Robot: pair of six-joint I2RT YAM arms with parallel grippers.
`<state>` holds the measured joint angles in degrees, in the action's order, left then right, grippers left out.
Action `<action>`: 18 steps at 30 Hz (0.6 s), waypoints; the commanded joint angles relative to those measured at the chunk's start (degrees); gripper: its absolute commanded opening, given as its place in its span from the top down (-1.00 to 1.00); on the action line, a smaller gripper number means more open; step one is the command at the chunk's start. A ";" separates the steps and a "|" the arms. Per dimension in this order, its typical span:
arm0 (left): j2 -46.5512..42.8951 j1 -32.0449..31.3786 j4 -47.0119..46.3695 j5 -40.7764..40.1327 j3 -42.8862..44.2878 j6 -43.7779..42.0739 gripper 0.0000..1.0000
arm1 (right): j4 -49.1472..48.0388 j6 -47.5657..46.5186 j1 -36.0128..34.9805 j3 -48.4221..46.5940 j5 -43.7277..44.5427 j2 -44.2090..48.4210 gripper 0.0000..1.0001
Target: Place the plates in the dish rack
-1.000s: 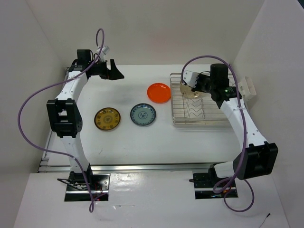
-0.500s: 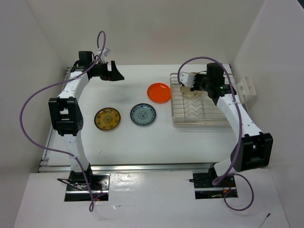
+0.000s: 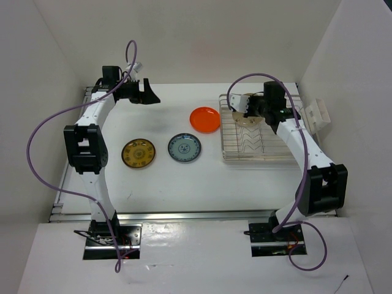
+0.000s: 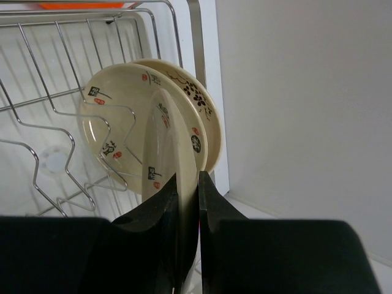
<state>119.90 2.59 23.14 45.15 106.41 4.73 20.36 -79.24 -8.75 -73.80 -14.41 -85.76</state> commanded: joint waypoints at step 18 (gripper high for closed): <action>0.69 0.40 -0.99 0.56 0.73 0.72 -1.00 | -4.70 1.46 0.14 5.60 -1.85 1.39 1.00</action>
<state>119.92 2.59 23.11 45.12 106.41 4.93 19.42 -78.61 -8.54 -69.12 -14.79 -85.47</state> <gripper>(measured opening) 1.000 0.184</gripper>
